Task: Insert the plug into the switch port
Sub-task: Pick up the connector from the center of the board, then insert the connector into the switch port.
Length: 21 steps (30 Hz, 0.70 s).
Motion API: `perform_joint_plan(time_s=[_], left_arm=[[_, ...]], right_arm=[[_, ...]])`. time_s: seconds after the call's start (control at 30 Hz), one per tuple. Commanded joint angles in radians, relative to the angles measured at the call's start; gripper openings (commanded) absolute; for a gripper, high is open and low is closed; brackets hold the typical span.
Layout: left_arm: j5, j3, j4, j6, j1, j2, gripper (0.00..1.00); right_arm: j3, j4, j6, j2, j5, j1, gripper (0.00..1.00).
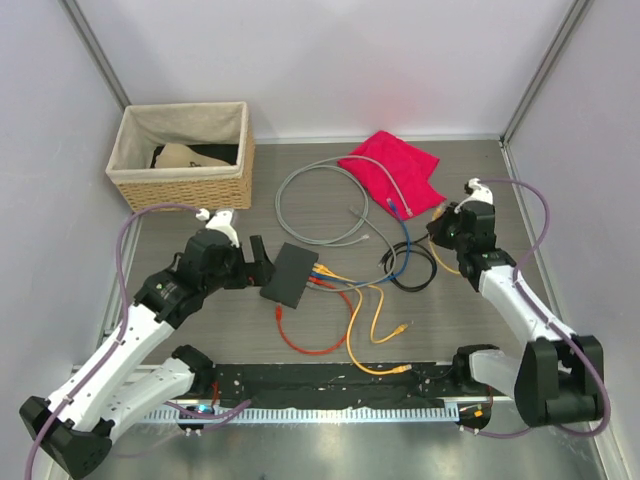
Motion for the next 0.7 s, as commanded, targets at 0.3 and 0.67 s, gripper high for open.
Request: perform_joint_plan(time_s=[0.3,0.67], left_arm=[[0.21,-0.086,0.261,-0.113,0.004,0.038,1.0],[0.28,-0.143,0.534,-0.28,-0.025,0.137,0.98]], right_arm=[[0.071,0.129,-0.139,-0.111,-0.462,0.433,0.01],[-0.077,0.521,-0.016,0.063,-0.611,0.644,0.01]])
